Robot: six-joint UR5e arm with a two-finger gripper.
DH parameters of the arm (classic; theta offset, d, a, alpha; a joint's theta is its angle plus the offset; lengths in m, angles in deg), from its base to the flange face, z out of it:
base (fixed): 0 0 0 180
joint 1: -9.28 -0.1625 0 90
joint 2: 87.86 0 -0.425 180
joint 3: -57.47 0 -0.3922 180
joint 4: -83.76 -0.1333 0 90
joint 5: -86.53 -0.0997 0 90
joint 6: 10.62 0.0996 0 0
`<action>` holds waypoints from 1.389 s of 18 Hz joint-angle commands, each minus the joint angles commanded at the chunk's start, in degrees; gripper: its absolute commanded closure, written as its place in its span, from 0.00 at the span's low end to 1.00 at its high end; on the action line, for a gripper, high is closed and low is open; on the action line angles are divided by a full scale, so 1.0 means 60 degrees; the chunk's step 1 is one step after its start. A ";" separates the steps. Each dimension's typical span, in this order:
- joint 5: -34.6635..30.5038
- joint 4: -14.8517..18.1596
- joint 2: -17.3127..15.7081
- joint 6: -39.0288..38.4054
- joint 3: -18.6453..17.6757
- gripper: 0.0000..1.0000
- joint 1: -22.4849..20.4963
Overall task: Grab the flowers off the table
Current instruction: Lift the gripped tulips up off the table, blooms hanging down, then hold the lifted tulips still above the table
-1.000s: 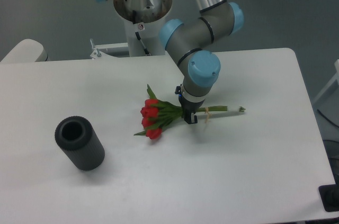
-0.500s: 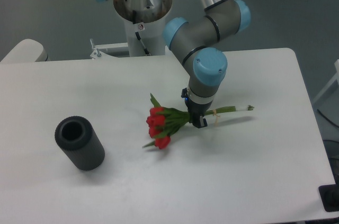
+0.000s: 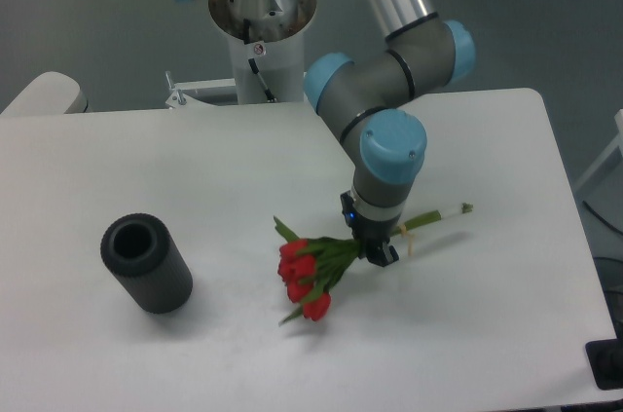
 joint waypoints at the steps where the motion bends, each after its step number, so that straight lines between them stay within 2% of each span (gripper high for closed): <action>1: 0.0000 0.0250 0.0161 -0.0204 0.0308 0.88 0.0029; 3: 0.0000 0.0486 0.0454 -0.0847 0.0836 0.88 0.0132; 7: -0.0015 0.0589 0.0836 -0.1479 0.1408 0.88 0.0366; 9: -0.0262 0.0910 0.0924 -0.1539 0.1658 0.88 0.0396; 25: -0.0366 0.0868 0.0924 -0.1627 0.1571 0.87 0.0498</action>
